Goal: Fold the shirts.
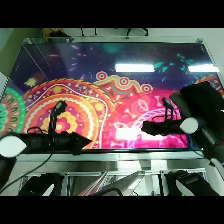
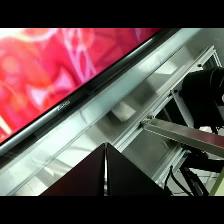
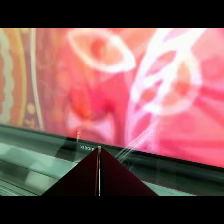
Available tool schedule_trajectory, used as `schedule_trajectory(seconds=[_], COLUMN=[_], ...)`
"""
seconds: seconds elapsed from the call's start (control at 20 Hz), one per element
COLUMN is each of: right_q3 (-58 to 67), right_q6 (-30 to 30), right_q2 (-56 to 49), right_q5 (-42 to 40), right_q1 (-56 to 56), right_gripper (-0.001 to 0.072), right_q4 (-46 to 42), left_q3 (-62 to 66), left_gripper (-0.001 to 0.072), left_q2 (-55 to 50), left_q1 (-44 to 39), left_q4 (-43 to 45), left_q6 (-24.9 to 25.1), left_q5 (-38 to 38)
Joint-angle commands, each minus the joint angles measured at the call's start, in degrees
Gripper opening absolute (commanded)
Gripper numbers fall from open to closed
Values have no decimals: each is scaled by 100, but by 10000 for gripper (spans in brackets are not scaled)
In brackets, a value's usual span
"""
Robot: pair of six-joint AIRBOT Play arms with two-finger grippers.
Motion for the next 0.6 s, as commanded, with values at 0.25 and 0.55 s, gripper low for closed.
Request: schedule_trajectory(seconds=[0.25, 0.55], right_q3=[-581, -581], right_q6=[76, 76], right_q2=[240, 240], right_q5=[-612, -612], right_q1=[529, 529], right_gripper=[32, 32], right_q4=[52, 52], left_q3=[-638, -638], left_gripper=[15, 16], left_q2=[496, 494], left_q1=[-234, -234], left_q4=[7, 7], left_q6=[-240, -243], left_q5=[256, 258])
